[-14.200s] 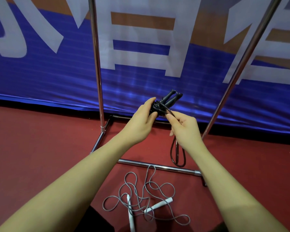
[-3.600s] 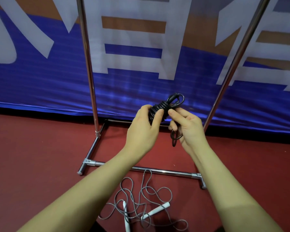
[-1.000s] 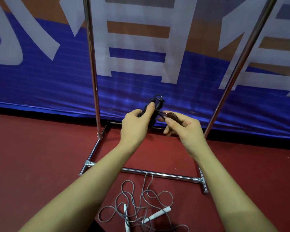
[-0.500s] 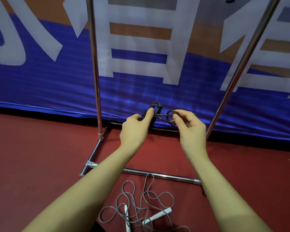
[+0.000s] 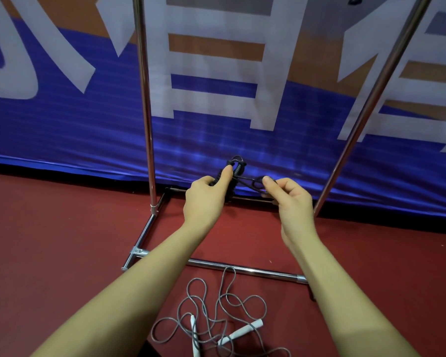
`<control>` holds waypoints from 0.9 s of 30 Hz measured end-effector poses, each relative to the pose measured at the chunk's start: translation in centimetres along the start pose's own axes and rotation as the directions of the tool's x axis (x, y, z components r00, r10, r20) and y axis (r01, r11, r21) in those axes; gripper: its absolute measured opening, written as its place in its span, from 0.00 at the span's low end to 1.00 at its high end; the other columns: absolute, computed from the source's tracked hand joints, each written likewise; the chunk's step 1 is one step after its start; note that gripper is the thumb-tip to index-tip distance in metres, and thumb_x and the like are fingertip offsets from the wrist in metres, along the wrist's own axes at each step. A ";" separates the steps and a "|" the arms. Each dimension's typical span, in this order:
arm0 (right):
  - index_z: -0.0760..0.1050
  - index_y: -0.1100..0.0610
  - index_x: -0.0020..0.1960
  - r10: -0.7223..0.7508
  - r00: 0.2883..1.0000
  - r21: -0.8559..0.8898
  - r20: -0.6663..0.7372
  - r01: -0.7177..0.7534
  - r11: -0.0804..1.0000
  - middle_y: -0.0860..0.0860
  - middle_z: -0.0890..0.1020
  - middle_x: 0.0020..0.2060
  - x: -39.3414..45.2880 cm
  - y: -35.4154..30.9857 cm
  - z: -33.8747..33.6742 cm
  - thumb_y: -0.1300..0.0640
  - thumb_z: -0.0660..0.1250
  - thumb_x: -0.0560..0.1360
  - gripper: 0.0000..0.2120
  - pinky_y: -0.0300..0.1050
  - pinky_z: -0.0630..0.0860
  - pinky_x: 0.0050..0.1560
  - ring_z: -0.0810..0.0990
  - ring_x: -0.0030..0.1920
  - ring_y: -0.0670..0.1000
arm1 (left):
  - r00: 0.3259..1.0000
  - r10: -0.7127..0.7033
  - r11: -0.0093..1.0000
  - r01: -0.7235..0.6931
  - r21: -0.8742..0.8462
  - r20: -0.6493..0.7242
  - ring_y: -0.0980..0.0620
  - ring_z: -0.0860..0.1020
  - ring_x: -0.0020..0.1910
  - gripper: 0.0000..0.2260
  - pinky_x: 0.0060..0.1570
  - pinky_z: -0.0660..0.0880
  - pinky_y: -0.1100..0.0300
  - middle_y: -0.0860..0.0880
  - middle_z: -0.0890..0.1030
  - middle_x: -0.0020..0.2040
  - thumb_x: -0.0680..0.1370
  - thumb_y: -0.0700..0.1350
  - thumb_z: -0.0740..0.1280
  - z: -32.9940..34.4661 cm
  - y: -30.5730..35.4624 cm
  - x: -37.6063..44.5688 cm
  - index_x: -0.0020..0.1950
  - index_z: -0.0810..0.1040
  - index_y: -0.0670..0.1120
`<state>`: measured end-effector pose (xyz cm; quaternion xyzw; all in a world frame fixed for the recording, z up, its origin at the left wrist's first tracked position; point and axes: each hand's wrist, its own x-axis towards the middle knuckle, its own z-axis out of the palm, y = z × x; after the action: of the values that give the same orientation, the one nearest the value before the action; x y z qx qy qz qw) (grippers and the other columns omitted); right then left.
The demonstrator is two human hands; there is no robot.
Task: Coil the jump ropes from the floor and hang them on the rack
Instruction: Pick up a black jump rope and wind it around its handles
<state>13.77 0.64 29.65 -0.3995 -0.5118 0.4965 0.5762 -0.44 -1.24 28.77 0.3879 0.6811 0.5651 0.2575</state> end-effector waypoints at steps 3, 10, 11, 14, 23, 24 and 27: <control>0.72 0.58 0.34 0.001 0.998 0.082 -0.059 0.003 0.997 0.45 0.78 0.25 0.3 0.0 0.0 0.61 0.66 0.77 0.12 0.38 0.75 0.39 0.77 0.28 0.46 | 0.998 0.012 0.994 -0.005 -0.108 0.061 0.47 0.69 0.25 0.25 0.29 0.67 0.57 0.49 0.70 0.26 0.73 0.64 0.66 0.1 0.4 -0.3 0.30 0.66 0.46; 0.69 0.57 0.33 0.116 0.983 0.111 -0.145 -0.100 0.989 0.48 0.74 0.24 1.1 0.6 -0.4 0.58 0.65 0.78 0.15 0.40 0.68 0.33 0.68 0.22 0.44 | 0.978 0.045 0.969 0.006 -0.248 0.202 0.48 0.65 0.26 0.32 0.23 0.61 0.63 0.43 0.69 0.31 0.72 0.64 0.66 0.4 0.7 -1.4 0.41 0.72 0.31; 0.70 0.57 0.34 0.127 0.980 0.107 -0.152 -0.112 0.988 0.48 0.74 0.25 1.2 0.7 -0.5 0.59 0.64 0.78 0.14 0.40 0.68 0.33 0.69 0.22 0.44 | 0.975 0.063 0.967 -0.007 -0.254 0.214 0.49 0.64 0.26 0.34 0.24 0.60 0.63 0.43 0.69 0.31 0.70 0.66 0.66 0.4 0.8 -1.6 0.41 0.71 0.31; 0.73 0.58 0.41 0.124 0.986 0.105 -0.113 -0.112 0.988 0.50 0.73 0.29 1.3 0.6 -0.5 0.64 0.61 0.79 0.09 0.41 0.69 0.33 0.70 0.25 0.45 | 0.969 0.097 0.962 -0.033 -0.270 0.228 0.49 0.64 0.26 0.32 0.25 0.60 0.61 0.43 0.68 0.31 0.71 0.64 0.66 0.4 1.0 -1.9 0.41 0.70 0.31; 0.77 0.59 0.40 0.125 0.992 0.033 -0.010 -0.125 0.992 0.49 0.77 0.27 1.1 0.0 -1.2 0.66 0.68 0.74 0.06 0.37 0.72 0.29 0.73 0.29 0.45 | 0.989 0.060 0.963 -0.021 -0.267 0.138 0.49 0.63 0.26 0.27 0.26 0.59 0.61 0.45 0.66 0.29 0.75 0.62 0.64 -0.5 0.9 -1.2 0.37 0.72 0.37; 0.76 0.59 0.39 0.128 0.992 0.031 -0.014 -0.128 0.991 0.49 0.76 0.27 1.1 0.1 -1.3 0.66 0.68 0.74 0.06 0.37 0.71 0.27 0.73 0.28 0.45 | 0.990 0.058 0.966 -0.023 -0.257 0.129 0.49 0.63 0.25 0.27 0.26 0.59 0.61 0.45 0.65 0.29 0.75 0.62 0.64 -0.6 0.9 -1.2 0.37 0.71 0.37; 0.77 0.59 0.43 0.112 0.992 -0.079 0.063 -0.107 0.991 0.50 0.74 0.29 1.0 0.4 -1.5 0.65 0.67 0.75 0.03 0.35 0.68 0.26 0.71 0.29 0.45 | 0.994 0.030 0.967 -0.001 -0.256 0.108 0.49 0.65 0.26 0.28 0.26 0.60 0.61 0.46 0.68 0.28 0.75 0.63 0.63 -0.5 0.9 -1.0 0.38 0.72 0.36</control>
<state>15.12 1.81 29.22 -0.4316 -0.5264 0.5209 0.5150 -0.06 -2.32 29.67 0.3876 0.5843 0.6277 0.3382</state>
